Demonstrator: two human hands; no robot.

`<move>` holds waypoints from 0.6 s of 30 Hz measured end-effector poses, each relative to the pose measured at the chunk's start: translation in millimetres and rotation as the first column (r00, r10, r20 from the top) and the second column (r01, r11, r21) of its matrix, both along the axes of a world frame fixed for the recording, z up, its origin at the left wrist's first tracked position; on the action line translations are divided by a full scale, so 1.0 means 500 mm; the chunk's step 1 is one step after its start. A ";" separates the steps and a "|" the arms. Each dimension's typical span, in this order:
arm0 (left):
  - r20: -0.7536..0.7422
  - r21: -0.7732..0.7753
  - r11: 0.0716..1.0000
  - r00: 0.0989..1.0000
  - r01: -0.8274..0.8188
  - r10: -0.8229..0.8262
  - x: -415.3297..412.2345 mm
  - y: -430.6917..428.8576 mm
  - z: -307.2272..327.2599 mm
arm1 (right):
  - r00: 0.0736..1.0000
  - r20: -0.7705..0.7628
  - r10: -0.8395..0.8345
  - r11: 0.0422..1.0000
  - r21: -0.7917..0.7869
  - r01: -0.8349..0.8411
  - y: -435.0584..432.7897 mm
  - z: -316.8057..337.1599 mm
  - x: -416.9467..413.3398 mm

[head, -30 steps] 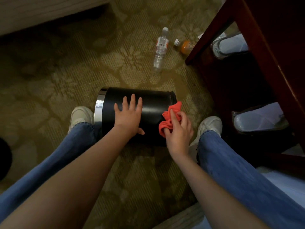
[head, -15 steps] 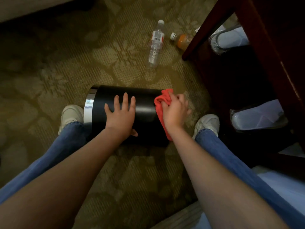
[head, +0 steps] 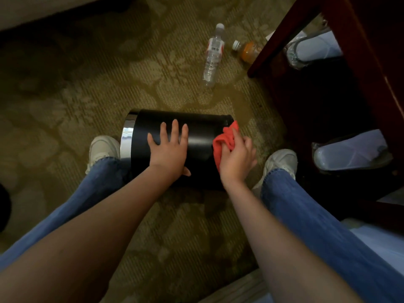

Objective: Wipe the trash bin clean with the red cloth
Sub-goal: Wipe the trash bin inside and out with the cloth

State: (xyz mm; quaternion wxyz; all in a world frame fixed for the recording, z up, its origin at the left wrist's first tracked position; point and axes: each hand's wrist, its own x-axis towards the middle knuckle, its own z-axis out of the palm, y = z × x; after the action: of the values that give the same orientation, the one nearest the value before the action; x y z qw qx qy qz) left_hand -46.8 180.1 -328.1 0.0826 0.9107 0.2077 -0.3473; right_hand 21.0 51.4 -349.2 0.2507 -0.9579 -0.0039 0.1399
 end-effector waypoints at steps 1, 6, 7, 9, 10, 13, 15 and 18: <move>-0.003 -0.001 1.000 1.000 0.002 -0.002 0.000 0.000 0.000 | 0.999 -0.045 0.009 0.999 -0.035 -0.011 0.016 -0.001 0.032; -0.002 -0.036 0.999 1.000 -0.025 0.025 0.012 0.015 0.002 | 0.982 -0.187 0.040 0.996 -0.069 -0.054 0.054 -0.011 0.124; -0.004 -0.036 0.999 1.000 -0.027 0.027 0.012 0.014 0.003 | 0.984 -0.171 0.050 0.996 -0.065 -0.062 0.049 -0.008 0.113; -0.005 -0.028 0.999 1.000 -0.023 0.023 0.005 0.006 0.002 | 0.991 -0.108 0.074 0.996 -0.039 -0.078 0.024 0.005 0.067; -0.005 -0.023 1.000 1.000 -0.021 0.021 0.001 0.004 0.002 | 0.995 -0.074 0.070 0.997 -0.011 -0.071 0.007 0.011 0.035; 0.007 -0.017 1.000 1.000 -0.020 0.021 0.002 0.008 0.004 | 0.999 0.008 0.032 0.997 0.071 -0.032 -0.051 0.010 -0.069; 0.013 -0.019 1.000 1.000 -0.020 0.020 0.004 0.009 0.003 | 1.000 0.019 -0.012 0.996 0.086 0.010 -0.075 -0.005 -0.110; 0.022 -0.008 1.000 1.000 -0.007 0.007 -0.004 0.005 0.001 | 0.994 0.007 -0.106 0.986 0.129 0.104 -0.071 -0.010 -0.107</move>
State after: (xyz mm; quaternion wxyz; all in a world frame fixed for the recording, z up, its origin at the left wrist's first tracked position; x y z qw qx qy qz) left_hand -48.8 182.4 -327.8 0.0897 0.9134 0.2085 -0.3379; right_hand -32.5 16.1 -354.0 0.3189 -0.9396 0.0357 0.1195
